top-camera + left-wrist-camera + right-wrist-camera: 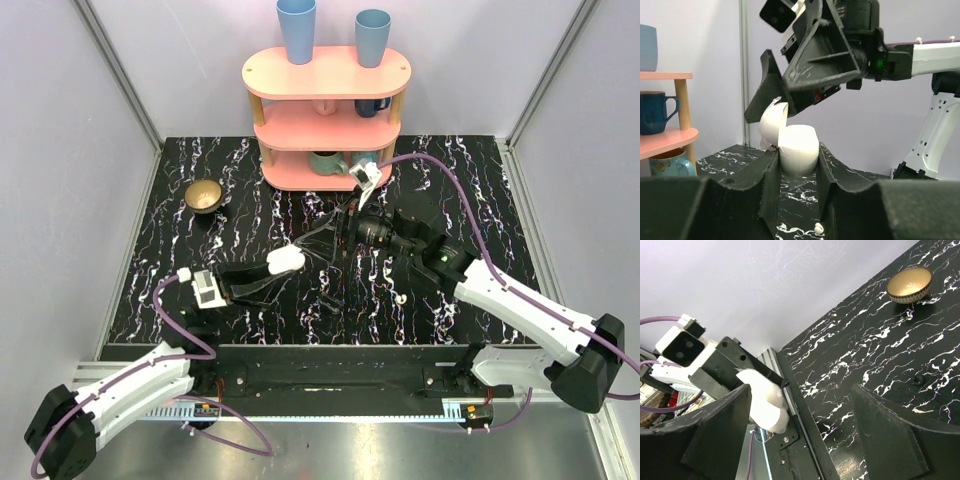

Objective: Insert the wireless bluetooth earbuds into the charging case
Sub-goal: Pick up the left earbud from the center of the board.

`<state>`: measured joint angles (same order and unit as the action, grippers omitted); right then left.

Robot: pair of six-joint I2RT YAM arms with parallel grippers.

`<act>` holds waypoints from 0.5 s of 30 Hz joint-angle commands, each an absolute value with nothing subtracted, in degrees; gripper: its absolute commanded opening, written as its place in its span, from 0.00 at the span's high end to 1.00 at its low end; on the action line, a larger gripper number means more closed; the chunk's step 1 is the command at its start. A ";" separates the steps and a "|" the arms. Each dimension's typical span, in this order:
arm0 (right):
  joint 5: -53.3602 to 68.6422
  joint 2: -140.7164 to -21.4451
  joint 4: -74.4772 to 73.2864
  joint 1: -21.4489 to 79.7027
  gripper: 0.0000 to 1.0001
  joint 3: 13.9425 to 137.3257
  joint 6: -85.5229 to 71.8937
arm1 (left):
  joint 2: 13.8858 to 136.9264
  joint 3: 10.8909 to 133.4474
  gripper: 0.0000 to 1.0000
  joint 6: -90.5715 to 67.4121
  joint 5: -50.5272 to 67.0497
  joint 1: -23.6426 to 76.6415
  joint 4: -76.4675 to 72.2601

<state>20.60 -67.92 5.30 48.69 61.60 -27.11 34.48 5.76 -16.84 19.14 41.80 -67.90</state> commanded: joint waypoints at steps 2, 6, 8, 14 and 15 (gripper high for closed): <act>18.47 -63.38 8.26 48.43 0.12 62.76 -27.25 | 34.10 3.87 1.00 -15.47 15.12 42.10 -72.95; 14.25 -59.86 7.39 48.34 0.08 60.65 -26.90 | 33.14 2.81 1.00 -14.42 13.37 42.01 -72.60; 11.01 -58.02 5.99 48.34 0.07 59.94 -26.46 | 32.70 2.46 1.00 -13.80 12.92 42.01 -71.98; -7.01 -57.30 -12.00 43.45 0.09 58.19 -29.34 | 29.18 3.34 1.00 -12.40 12.57 42.01 -68.03; -7.12 -57.13 -13.69 41.77 0.11 55.83 -30.92 | 28.40 3.43 1.00 -12.22 12.74 42.01 -67.59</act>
<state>5.15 -56.84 -1.08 47.33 59.86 -27.18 30.72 2.96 -14.24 14.00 41.85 -67.29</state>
